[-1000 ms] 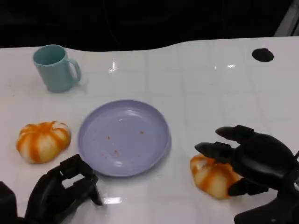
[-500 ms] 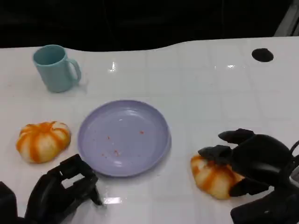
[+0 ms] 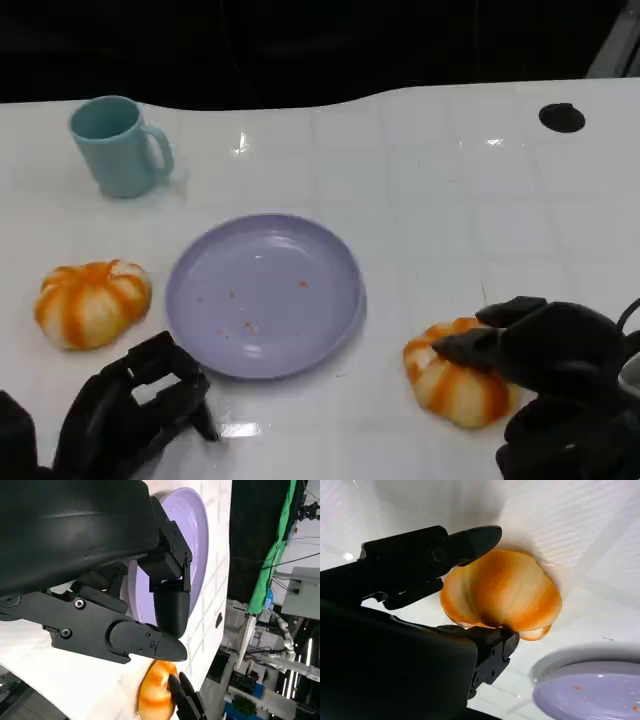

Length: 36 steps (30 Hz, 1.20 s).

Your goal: Grasp the bread from the table and place it into the plate.

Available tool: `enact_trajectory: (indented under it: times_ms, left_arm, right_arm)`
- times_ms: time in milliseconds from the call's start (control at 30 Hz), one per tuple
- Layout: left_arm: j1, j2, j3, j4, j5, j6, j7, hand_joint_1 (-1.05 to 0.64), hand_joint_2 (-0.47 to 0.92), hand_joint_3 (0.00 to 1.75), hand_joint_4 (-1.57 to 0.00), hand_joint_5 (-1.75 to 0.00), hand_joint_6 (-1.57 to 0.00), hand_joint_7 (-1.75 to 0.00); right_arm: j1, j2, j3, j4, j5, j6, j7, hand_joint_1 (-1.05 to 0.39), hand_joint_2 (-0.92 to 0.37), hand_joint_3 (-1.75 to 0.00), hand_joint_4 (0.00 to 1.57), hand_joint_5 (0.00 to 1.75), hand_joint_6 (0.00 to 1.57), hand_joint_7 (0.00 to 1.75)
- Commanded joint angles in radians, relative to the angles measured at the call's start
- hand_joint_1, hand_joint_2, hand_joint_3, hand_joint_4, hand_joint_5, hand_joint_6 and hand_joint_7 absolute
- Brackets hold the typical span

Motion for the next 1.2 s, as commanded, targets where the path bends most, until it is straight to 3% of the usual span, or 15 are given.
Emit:
enact_trajectory:
  times_ms: [33,300,533,567,633,667,833,967,1033,1100,1200]
  left_arm:
    - [0.018,0.007,0.001,-0.001,0.002,0.011,0.007,-0.63,0.92,0.04,-0.76,-1.70,-0.69,-1.43]
    - [0.015,0.006,-0.001,0.001,0.003,0.012,0.008,-0.68,0.91,0.01,-0.76,-1.68,-0.71,-1.40]
    - [0.016,0.006,-0.001,0.002,0.002,0.007,0.000,-0.70,0.90,0.00,-0.76,-1.69,-0.70,-1.40]
    - [0.017,0.005,-0.002,0.000,0.003,0.007,0.003,-0.72,0.90,0.00,-0.76,-1.69,-0.71,-1.40]
    - [0.020,0.004,-0.003,-0.005,0.004,0.009,0.007,-0.73,0.89,0.00,-0.76,-1.69,-0.71,-1.40]
    - [0.021,0.004,-0.003,-0.007,0.003,0.011,0.007,-0.73,0.89,0.00,-0.76,-1.69,-0.71,-1.40]
    - [0.023,0.005,-0.004,-0.015,0.002,0.023,0.011,-0.76,0.86,0.00,-0.76,-1.69,-0.71,-1.40]
    - [0.025,0.004,-0.003,-0.019,0.003,0.020,0.013,-0.79,0.85,0.00,-0.76,-1.69,-0.71,-1.39]
    - [0.026,0.004,-0.003,-0.019,0.003,0.017,0.010,-0.79,0.85,0.00,-0.76,-1.69,-0.71,-1.39]
    - [0.024,0.005,-0.004,-0.014,0.005,0.011,0.008,-0.81,0.85,0.00,-0.75,-1.69,-0.71,-1.40]
    - [0.024,0.005,-0.004,-0.015,0.006,0.016,0.012,-0.83,0.84,0.00,-0.76,-1.69,-0.71,-1.39]
  right_arm:
    - [-0.007,-0.033,-0.007,-0.041,0.033,-0.006,0.023,-0.50,-0.85,0.00,0.20,0.10,0.32,0.02]
    - [-0.009,-0.032,0.006,-0.045,0.027,-0.003,0.004,-0.47,-0.86,-0.01,0.25,0.09,0.35,0.02]
    - [-0.026,0.012,0.028,0.060,0.011,-0.032,-0.157,-0.32,-0.92,-0.06,0.46,0.13,0.48,0.04]
    - [-0.031,0.021,0.030,0.085,0.014,-0.044,-0.189,-0.28,-0.92,-0.09,0.66,0.23,0.59,0.09]
    - [-0.043,0.034,0.037,0.133,0.011,-0.063,-0.249,-0.26,-0.92,-0.11,0.78,0.29,0.67,0.12]
    - [-0.049,0.039,0.042,0.155,0.004,-0.067,-0.274,-0.25,-0.92,-0.15,0.86,0.47,0.79,0.11]
    - [-0.090,0.075,0.062,0.332,0.008,-0.156,-0.490,-0.18,-0.92,-0.20,0.85,1.16,1.15,0.15]
    - [-0.127,0.088,0.082,0.432,0.000,-0.188,-0.578,-0.15,-0.92,-0.28,0.84,1.44,1.22,0.26]
    - [-0.141,0.090,0.093,0.458,-0.008,-0.186,-0.600,-0.14,-0.88,-0.38,0.86,1.53,1.15,0.48]
    - [-0.154,0.092,0.103,0.484,-0.009,-0.193,-0.628,-0.14,-0.81,-0.52,0.85,1.68,0.99,0.93]
    - [-0.170,0.100,0.116,0.521,-0.014,-0.184,-0.659,-0.14,-0.73,-0.66,0.84,1.74,0.83,1.36]
